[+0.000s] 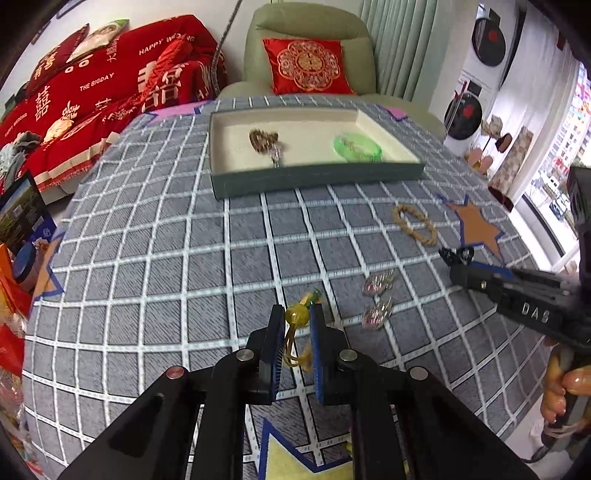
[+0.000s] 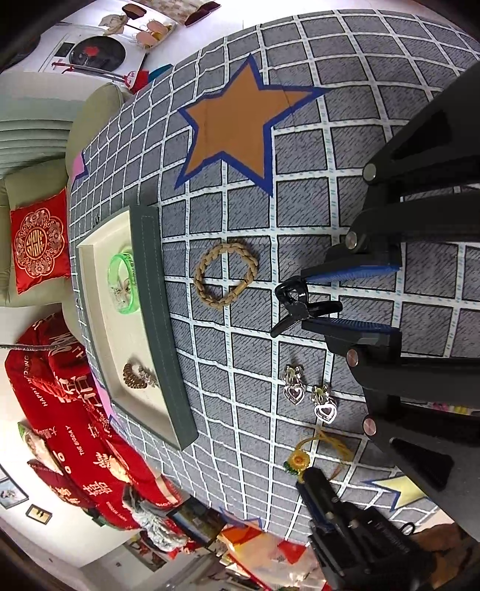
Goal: Organize jewelry
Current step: 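Grasp the yellow flower hair tie with left tool while right tool grasps the black hair clip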
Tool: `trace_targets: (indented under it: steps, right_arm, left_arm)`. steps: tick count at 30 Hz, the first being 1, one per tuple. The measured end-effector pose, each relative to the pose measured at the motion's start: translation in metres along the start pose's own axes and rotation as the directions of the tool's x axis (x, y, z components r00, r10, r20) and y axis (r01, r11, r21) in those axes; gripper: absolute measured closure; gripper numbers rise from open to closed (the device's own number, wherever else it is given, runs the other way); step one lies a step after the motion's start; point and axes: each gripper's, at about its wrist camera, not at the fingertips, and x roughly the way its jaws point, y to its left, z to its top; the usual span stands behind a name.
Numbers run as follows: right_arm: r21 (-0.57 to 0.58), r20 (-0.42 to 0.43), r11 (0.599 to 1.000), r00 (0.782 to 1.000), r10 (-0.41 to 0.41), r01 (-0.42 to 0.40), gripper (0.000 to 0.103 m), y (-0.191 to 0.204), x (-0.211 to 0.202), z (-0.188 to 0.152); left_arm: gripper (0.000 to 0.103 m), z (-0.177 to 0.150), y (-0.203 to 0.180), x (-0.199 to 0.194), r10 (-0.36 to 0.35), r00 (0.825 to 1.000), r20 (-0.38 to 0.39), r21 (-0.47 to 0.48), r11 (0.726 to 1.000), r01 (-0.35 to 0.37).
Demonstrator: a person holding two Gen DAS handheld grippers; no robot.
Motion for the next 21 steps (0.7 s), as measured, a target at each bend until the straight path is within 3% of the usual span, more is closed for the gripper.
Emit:
trace_targets:
  steps: [12, 21]
  right_arm:
    - [-0.011, 0.055, 1.0, 0.998, 0.015, -0.014, 0.082, -0.006, -0.033, 0.018]
    - [-0.036, 0.144, 0.999, 0.989, 0.031, -0.026, 0.082, -0.01, -0.075, 0.064]
  left_arm:
    - [0.078, 0.032, 0.005, -0.029, -0.031, 0.997, 0.069, -0.019, 0.999, 0.032]
    - [0.078, 0.082, 0.0, -0.06, -0.045, 0.987, 0.153, 0.016, 0.999, 0.043]
